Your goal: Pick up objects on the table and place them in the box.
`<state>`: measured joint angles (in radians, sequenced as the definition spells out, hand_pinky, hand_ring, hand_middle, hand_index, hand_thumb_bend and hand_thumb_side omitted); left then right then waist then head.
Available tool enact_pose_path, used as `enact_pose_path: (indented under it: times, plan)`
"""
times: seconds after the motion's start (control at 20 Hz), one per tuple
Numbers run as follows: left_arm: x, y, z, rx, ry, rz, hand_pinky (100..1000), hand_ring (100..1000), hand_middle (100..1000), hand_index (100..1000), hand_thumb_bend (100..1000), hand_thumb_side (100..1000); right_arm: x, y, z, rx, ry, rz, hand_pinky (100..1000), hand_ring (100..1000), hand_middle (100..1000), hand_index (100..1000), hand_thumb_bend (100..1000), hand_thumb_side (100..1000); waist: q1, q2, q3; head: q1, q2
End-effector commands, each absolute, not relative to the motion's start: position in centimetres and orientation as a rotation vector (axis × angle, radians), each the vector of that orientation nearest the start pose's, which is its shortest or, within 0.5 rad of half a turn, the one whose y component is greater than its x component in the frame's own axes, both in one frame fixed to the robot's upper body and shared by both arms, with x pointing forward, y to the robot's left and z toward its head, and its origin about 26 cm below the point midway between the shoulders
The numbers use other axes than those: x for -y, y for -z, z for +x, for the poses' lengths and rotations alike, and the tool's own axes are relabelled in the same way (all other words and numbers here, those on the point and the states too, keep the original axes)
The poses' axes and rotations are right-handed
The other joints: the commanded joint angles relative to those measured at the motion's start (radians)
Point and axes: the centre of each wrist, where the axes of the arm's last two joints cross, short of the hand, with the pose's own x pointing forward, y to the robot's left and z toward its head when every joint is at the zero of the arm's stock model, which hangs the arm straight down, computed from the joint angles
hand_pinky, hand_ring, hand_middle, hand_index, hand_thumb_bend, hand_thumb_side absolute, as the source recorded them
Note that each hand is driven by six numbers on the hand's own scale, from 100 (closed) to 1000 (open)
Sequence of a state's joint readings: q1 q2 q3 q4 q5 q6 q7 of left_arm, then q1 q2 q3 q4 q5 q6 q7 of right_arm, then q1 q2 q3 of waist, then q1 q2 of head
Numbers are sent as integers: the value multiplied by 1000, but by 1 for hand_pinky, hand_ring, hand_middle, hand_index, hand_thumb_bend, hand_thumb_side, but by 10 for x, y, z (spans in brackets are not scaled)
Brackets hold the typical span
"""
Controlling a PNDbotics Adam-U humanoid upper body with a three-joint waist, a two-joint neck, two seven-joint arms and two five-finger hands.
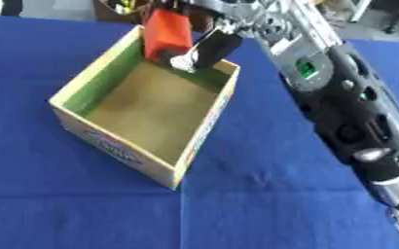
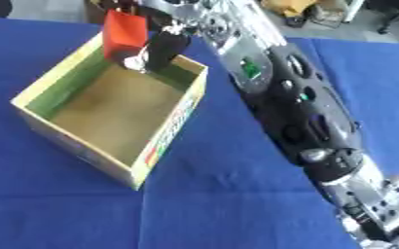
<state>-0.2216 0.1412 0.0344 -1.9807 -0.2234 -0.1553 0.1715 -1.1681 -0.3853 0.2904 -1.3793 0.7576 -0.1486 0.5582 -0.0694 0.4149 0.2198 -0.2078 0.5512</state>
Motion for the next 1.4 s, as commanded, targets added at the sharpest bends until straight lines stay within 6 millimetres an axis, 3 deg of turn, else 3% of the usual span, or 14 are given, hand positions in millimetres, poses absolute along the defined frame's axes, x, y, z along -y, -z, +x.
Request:
enact_pose_path:
  times: [0.05,0.7,0.9,1.05,1.2,1.25,1.3,1.35,1.4]
  plan:
    - [-247,-171,294,2399,133,373,312,567,614,786,100,890,132,-353,417,-2410,2269,1165,691,560,279,412,100,357,5,-19,3,-6,-14]
    - [-246,-171,294,2402,133,369,312,567,615,785,100,892,112,-310,441,-2158,2449,1257,687,583,305,438,100,351,1,-13,8,-6,-14]
    - [-246,-172,294,2404,134,366,312,567,615,785,100,891,108,-298,448,-2084,2529,1230,718,630,363,516,100,407,1,-12,10,-7,-12]
    - [-246,-172,294,2403,132,367,312,567,614,785,100,891,106,-296,449,-2059,2548,1187,733,682,412,584,100,482,2,-11,11,-7,-11]
    - [-246,-171,294,2402,133,365,313,568,615,785,100,891,105,-301,446,-2043,2553,1142,759,759,577,765,100,643,2,-13,10,-7,-11]
    - [-246,-171,294,2401,134,364,313,568,615,785,100,891,105,-302,445,-2034,2559,1132,759,759,577,765,100,643,2,-13,10,-7,-11]
    - [-246,-171,294,2401,135,363,313,568,615,785,100,890,104,-303,444,-2021,2568,1124,788,808,706,849,100,801,2,-14,10,-8,-12]
    - [-246,-171,294,2401,135,363,313,568,615,785,100,891,104,-305,443,-2009,2575,1120,803,834,754,881,133,880,2,-14,10,-9,-12]
    - [-246,-171,294,2400,135,362,313,568,615,785,100,891,104,-306,442,-1997,2581,1122,826,869,818,925,256,950,3,-14,10,-9,-12]
